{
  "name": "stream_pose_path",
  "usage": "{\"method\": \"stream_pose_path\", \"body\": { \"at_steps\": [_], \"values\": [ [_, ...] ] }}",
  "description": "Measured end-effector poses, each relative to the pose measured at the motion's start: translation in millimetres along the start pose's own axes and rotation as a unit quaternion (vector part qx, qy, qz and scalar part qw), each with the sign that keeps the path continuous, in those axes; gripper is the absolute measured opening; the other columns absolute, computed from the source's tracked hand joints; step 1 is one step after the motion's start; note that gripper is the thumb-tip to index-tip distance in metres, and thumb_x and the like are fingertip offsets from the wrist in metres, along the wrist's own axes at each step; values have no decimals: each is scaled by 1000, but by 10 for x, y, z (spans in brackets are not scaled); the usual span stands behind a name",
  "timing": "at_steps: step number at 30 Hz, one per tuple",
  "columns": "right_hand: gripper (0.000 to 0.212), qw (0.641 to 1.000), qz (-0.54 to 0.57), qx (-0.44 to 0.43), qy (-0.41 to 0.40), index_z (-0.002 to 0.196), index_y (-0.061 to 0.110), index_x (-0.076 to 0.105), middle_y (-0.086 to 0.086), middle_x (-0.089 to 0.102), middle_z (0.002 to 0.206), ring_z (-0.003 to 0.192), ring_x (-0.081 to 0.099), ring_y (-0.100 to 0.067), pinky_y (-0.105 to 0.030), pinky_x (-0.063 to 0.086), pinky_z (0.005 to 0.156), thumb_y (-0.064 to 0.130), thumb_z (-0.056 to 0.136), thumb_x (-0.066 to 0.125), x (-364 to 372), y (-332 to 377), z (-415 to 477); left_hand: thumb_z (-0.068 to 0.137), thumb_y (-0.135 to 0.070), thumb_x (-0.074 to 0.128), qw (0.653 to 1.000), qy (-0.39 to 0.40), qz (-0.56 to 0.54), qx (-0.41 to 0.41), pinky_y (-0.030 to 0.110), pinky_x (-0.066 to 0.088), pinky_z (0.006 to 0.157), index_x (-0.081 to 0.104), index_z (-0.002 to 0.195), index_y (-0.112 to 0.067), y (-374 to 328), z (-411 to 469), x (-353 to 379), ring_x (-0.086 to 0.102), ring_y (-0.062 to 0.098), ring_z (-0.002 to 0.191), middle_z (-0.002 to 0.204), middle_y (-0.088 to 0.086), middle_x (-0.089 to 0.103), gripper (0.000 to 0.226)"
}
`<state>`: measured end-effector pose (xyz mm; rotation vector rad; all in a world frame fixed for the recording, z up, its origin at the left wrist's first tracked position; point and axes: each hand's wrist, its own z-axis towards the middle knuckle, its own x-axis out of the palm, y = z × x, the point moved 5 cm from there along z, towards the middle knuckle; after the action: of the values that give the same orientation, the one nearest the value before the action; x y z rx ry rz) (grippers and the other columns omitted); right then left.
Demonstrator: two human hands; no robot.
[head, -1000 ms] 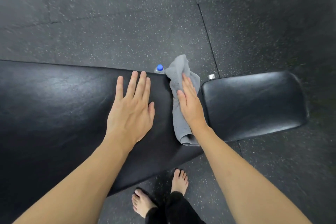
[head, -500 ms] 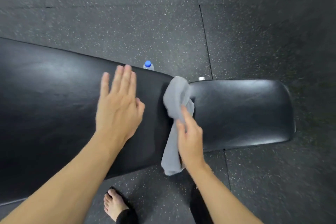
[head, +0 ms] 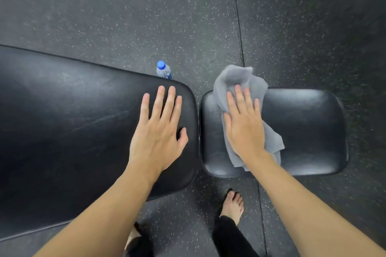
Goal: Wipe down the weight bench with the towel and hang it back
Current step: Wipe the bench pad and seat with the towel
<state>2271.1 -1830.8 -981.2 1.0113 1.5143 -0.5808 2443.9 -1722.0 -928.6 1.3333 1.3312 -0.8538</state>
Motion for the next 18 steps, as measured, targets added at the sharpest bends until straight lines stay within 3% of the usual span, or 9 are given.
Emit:
{"method": "stream_pose_path", "body": {
  "at_steps": [4,6,9,12,15,18],
  "values": [
    [58,984,-48,-147,85,160,18,26,-4,16,170,158,7,-25,-48,5,127,27,103,32,304,541,277,99,-45,31,1000,1,6,1,62,11,126,23,161,-3,1,3,5,15,39,158,171,20,18,74],
    [56,981,-51,-161,96,159,18,26,-2,17,170,158,6,-23,-45,3,127,24,104,34,360,608,285,99,-45,31,1000,-1,4,0,62,11,126,25,160,-3,-1,9,6,17,40,158,170,20,20,75],
    [51,991,-23,-126,44,156,18,36,1,26,167,156,16,-20,-45,9,126,24,105,41,270,401,239,98,-46,31,1000,-9,10,-5,61,11,126,26,160,-4,2,18,9,18,39,158,170,20,21,76],
    [52,998,-9,-68,0,156,17,34,0,26,168,156,19,-21,-48,14,126,28,106,40,89,8,133,98,-47,30,1000,-2,18,-6,61,10,126,24,160,-4,-1,14,12,17,38,158,171,19,19,76],
    [52,999,-32,-28,-31,156,15,33,-4,27,167,155,20,-24,-51,18,124,31,107,32,-191,-560,-47,98,-48,28,1000,1,19,-7,59,10,127,24,161,-5,0,-1,9,16,36,159,171,19,19,76],
    [47,996,-62,33,-57,149,9,42,-11,37,161,150,31,-31,-55,24,118,25,105,38,-563,-1234,-115,97,-48,28,1000,-3,15,-11,59,9,127,25,160,-4,5,-3,3,16,36,159,171,18,20,77]
  ]
}}
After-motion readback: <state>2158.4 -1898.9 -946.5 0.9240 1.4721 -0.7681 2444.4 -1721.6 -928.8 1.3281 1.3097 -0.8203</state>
